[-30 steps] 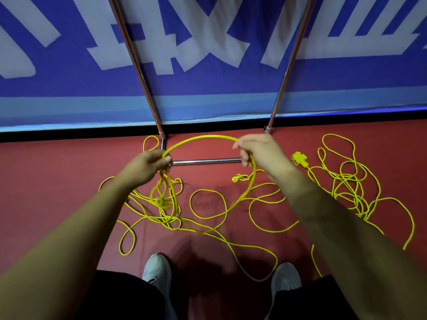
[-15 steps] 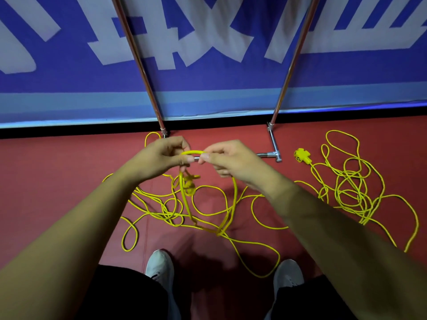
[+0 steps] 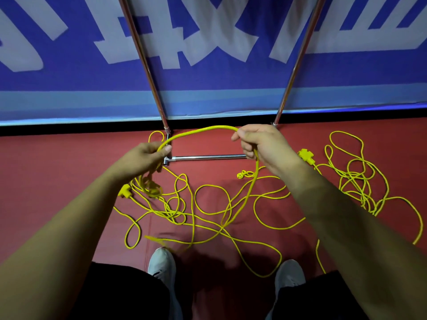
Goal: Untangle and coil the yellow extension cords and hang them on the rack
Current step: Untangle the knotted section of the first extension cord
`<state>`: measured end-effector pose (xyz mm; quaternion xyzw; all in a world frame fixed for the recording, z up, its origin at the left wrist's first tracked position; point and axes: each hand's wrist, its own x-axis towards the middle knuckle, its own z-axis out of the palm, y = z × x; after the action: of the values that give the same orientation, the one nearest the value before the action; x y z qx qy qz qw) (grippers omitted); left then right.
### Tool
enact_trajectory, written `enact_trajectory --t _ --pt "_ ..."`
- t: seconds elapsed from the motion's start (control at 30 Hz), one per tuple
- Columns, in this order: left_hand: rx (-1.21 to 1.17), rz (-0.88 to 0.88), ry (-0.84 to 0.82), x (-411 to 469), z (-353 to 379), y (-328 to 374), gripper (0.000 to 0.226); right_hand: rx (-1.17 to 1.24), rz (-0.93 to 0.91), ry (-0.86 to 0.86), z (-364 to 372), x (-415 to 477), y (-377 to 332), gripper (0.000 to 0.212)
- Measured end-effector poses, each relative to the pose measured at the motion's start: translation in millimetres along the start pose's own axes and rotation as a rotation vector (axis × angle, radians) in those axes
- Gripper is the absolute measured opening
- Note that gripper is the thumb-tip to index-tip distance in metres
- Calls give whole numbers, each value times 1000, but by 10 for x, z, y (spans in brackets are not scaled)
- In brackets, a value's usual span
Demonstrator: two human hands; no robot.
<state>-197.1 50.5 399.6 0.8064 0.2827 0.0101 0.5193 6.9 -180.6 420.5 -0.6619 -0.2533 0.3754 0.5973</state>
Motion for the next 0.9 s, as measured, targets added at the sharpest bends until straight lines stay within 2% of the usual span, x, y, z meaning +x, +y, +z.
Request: enact_trajectory --t 0.1,0.17,0.23,0.27,0.33,0.43,0.53,0.67,0.8,0.9 --pt "-540 -51 -137 -67 33 152 22 -228 122 126 -101 61 129 25" --pt "-650 -51 -194 -70 82 215 22 -390 203 139 -131 85 227 23" --pt "-664 -10 -213 -58 154 254 19 -642 174 138 -129 95 284 16" --pt "-663 3 -213 -45 199 276 17 -708 141 136 -95 88 293 20" --pt "-684 3 -205 -31 292 342 18 -638 72 107 15 52 264 45" --pt "-728 -5 -245 -38 394 446 22 -531 -141 -23 165 -5 211 54" --pt "-693 49 -312 -51 400 488 26 -334 -174 -99 266 -67 155 41" --pt "-529 96 -335 -68 328 442 19 -206 -193 -66 254 -68 87 17" --pt "-203 71 -378 -44 313 376 21 -67 -175 -86 234 -87 65 11" --pt "-141 41 -360 -29 298 362 21 23 -152 8 264 -86 54 13"
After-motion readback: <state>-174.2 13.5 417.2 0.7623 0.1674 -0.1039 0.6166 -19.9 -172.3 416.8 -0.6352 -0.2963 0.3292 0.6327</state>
